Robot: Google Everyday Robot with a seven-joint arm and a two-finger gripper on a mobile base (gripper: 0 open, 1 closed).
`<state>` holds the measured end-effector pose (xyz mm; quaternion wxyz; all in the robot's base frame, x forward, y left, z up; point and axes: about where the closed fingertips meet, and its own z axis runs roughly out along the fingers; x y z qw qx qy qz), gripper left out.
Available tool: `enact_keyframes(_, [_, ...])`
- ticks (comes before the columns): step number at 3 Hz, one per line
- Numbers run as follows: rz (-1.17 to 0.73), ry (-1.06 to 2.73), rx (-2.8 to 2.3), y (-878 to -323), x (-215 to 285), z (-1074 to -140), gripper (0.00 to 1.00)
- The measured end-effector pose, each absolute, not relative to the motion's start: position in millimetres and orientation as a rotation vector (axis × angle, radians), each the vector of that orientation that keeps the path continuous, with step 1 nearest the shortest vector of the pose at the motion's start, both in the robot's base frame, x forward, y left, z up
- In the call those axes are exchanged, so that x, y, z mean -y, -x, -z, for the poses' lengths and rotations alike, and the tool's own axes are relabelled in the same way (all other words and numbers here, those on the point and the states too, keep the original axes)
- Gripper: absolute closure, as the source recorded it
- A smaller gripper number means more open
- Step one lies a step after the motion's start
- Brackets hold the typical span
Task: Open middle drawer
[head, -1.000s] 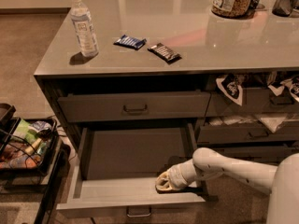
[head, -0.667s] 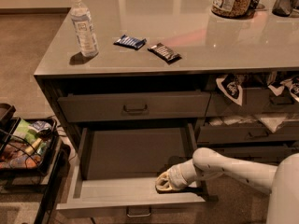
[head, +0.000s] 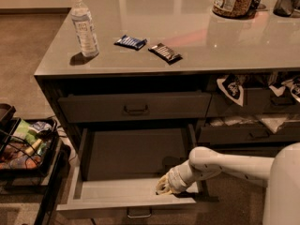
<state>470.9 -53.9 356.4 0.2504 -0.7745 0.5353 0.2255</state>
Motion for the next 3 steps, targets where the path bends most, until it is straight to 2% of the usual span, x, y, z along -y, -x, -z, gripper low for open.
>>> enact_keyframes(3, [-0.704,2.147,-1.546,-426,62,-343,1.0])
